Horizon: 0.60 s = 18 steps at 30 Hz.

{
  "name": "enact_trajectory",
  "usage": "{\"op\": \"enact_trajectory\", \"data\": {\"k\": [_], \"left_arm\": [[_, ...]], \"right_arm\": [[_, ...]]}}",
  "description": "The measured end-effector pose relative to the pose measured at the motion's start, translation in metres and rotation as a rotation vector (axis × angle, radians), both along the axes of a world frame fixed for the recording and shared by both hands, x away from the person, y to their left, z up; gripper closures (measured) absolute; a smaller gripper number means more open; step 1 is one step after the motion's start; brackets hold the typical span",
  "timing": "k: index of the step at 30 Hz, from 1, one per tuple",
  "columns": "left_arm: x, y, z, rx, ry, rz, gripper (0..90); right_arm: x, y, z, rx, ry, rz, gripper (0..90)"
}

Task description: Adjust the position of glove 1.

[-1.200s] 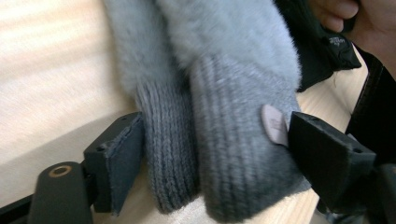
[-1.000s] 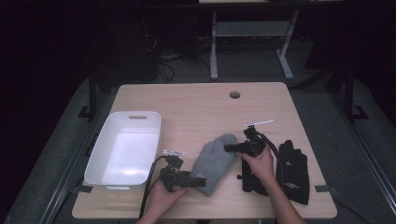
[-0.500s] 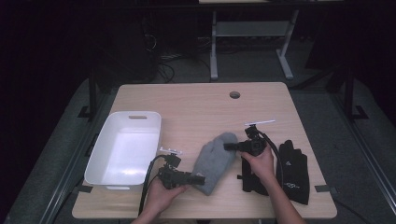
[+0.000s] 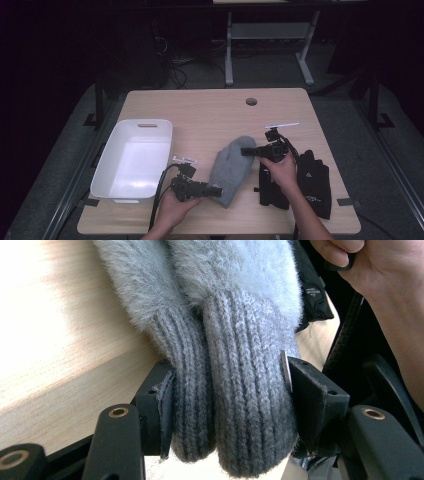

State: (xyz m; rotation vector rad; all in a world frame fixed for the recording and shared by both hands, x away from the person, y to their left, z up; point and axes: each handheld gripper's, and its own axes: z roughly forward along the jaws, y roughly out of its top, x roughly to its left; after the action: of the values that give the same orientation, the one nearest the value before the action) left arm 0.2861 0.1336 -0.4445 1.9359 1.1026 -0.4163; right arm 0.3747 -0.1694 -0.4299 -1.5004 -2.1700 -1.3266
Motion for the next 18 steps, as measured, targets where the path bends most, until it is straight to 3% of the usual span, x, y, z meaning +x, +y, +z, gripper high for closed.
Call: {"op": "enact_trajectory", "data": {"k": [18], "left_arm": [[-0.002, 0.003, 0.03, 0.003, -0.092, -0.002, 42.1]], "right_arm": [[0.003, 0.004, 0.04, 0.052, -0.029, 0.0, 71.0]]}}
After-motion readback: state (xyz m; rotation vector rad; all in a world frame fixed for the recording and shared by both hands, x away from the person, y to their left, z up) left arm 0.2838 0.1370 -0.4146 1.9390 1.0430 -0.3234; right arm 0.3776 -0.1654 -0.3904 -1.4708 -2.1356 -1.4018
